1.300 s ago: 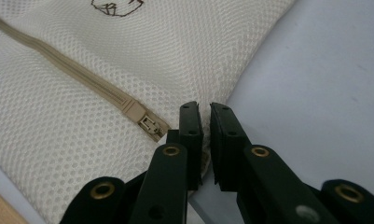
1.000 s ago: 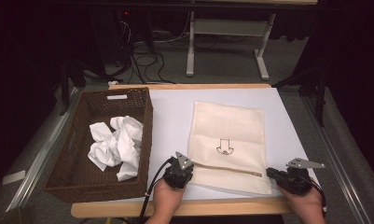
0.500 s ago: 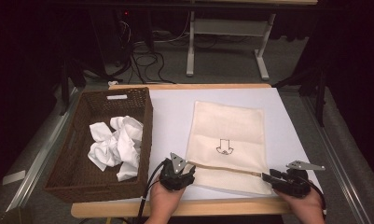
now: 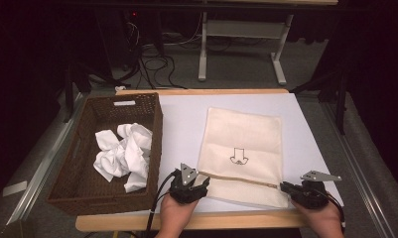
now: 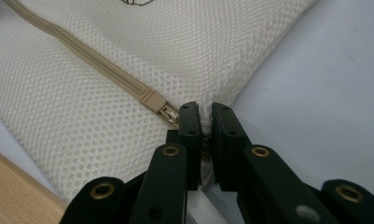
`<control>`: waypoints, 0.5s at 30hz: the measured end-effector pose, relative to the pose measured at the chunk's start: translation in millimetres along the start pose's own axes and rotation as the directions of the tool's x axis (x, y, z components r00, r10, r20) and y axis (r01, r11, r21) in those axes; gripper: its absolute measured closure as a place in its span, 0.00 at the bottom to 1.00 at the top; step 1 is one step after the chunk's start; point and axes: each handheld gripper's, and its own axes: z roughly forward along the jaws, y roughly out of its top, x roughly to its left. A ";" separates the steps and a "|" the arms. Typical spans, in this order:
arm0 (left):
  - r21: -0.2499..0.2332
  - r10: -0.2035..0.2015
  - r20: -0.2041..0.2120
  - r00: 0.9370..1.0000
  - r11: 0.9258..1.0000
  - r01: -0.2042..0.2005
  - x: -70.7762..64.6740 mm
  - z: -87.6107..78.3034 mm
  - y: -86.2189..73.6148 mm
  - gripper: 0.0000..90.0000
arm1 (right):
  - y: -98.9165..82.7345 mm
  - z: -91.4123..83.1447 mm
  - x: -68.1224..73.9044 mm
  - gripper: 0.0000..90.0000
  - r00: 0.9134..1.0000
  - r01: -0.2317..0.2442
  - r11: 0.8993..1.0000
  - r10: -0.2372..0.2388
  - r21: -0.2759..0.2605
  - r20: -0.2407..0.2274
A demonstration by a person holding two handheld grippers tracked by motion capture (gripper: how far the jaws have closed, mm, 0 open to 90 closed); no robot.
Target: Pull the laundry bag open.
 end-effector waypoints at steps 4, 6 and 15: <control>-0.008 -0.003 0.018 1.000 1.000 0.003 -0.2 -1.3 0.2 0.44 | 1.5 -2.7 1.6 0.94 1.000 0.007 1.000 -0.007 -0.023 0.000; -0.021 -0.003 0.023 1.000 1.000 0.003 -1.4 -1.8 0.2 0.42 | 2.6 -4.0 2.6 0.94 1.000 0.005 1.000 -0.005 -0.029 -0.004; -0.028 -0.012 0.006 1.000 1.000 0.012 -0.7 -5.0 0.8 0.37 | 6.8 -9.6 3.1 0.95 1.000 -0.023 0.998 0.023 -0.064 -0.006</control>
